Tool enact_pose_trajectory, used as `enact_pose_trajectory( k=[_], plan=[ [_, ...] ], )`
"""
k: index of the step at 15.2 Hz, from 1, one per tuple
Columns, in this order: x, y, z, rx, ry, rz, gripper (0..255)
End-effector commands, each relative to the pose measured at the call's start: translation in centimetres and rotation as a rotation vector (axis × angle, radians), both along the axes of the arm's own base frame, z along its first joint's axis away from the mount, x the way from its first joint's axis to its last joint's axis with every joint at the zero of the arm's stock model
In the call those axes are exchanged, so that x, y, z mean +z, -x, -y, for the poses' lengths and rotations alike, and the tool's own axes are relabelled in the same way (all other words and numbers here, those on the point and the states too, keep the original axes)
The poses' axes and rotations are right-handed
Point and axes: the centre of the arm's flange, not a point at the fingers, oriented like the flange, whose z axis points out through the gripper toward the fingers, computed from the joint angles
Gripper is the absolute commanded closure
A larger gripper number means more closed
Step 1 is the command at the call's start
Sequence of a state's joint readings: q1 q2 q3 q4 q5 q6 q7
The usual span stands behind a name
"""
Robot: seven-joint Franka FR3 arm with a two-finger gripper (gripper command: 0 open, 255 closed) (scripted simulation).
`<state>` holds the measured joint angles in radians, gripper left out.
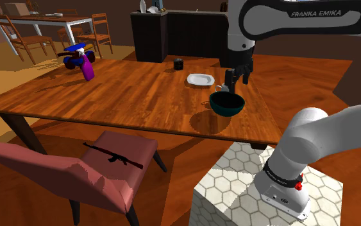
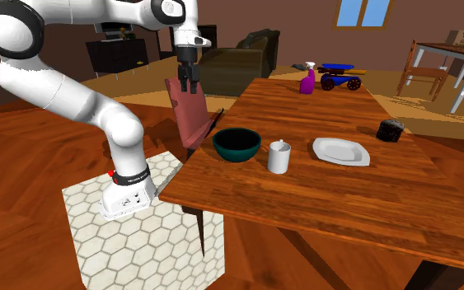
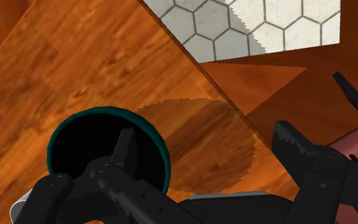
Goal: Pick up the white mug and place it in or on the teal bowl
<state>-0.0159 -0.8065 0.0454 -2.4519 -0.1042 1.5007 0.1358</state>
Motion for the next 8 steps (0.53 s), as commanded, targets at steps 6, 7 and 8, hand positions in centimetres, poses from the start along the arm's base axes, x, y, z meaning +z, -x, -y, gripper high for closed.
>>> enact_pose_trajectory(
  k=[6, 7, 8],
  plan=[
    [-2.5, -3.1, 5.5, -0.004, -0.025, 0.012, 0],
    [-3.0, -3.8, 6.6, -0.005, -0.03, 0.014, 0],
    [-3.5, -4.4, 7.7, -0.006, -0.035, 0.017, 0]
  ],
)
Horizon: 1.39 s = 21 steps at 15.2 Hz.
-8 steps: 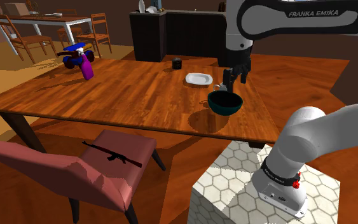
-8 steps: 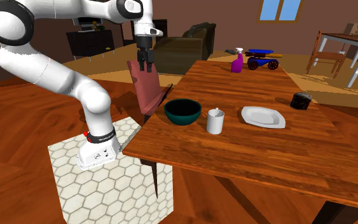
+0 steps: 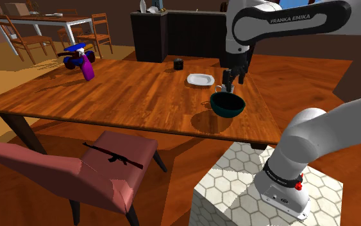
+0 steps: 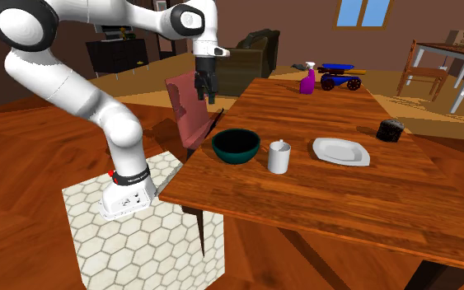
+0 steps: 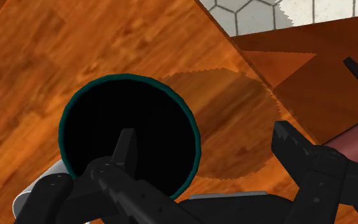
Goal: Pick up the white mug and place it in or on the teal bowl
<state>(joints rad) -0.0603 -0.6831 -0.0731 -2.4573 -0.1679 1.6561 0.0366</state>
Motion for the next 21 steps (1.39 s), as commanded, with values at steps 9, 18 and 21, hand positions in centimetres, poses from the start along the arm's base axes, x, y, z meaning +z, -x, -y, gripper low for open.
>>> enact_pose_trajectory(
  k=[9, 18, 21],
  plan=[
    [-5.3, -6.3, 11.1, -0.007, -0.05, 0.025, 0],
    [-10.4, -12.0, 20.6, -0.015, -0.095, 0.047, 0],
    [-12.1, -14.0, 23.7, -0.017, -0.11, 0.054, 0]
  ],
)
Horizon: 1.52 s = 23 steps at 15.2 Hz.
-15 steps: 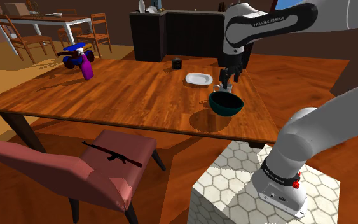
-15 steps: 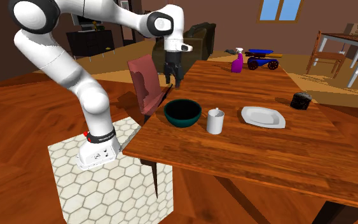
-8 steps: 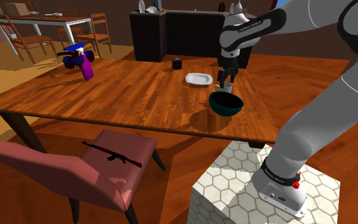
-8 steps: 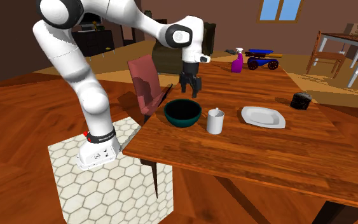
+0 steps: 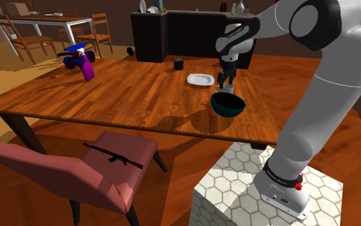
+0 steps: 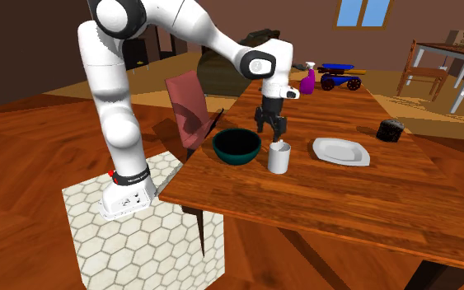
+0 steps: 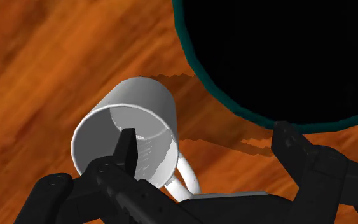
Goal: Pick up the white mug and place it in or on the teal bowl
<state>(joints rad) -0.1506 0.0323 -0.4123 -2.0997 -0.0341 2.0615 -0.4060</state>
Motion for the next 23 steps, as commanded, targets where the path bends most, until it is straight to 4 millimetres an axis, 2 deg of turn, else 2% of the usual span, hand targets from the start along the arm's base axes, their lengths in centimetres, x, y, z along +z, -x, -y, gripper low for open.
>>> enact_pose_trajectory(
  k=[1, 9, 17, 18, 23],
  plan=[
    [-1.1, -1.6, 2.2, 0.0, -0.01, 0.006, 0],
    [-5.2, -1.4, 2.4, 0.0, -0.011, 0.006, 0],
    [-5.2, -1.4, 2.4, 0.0, -0.011, 0.006, 0],
    [-5.2, -1.4, 2.4, 0.0, -0.011, 0.006, 255],
    [-5.2, -1.4, 2.4, 0.0, -0.011, 0.006, 255]
  ],
)
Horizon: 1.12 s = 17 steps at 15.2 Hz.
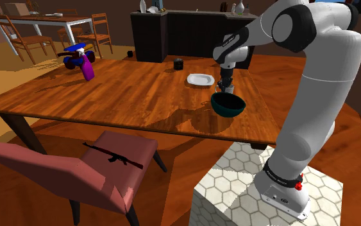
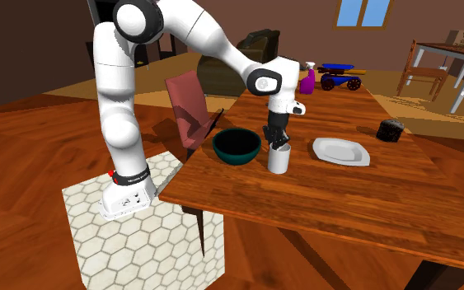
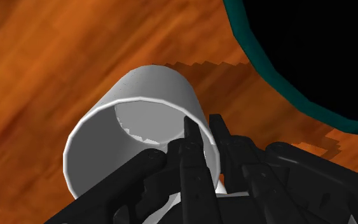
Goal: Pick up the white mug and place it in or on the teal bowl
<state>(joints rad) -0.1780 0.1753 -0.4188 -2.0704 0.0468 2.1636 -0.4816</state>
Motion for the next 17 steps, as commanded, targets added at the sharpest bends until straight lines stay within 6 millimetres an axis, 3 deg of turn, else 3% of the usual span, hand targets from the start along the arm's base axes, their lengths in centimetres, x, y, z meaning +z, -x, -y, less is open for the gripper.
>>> enact_pose_trajectory(
  k=[1, 4, 17],
  plan=[
    [0.0, 0.0, 0.0, -0.001, 0.0, -0.001, 255],
    [0.0, 0.0, 0.0, -0.001, 0.0, -0.001, 255],
    [6.8, 0.0, 0.0, -0.001, 0.0, -0.001, 255]
  ],
)
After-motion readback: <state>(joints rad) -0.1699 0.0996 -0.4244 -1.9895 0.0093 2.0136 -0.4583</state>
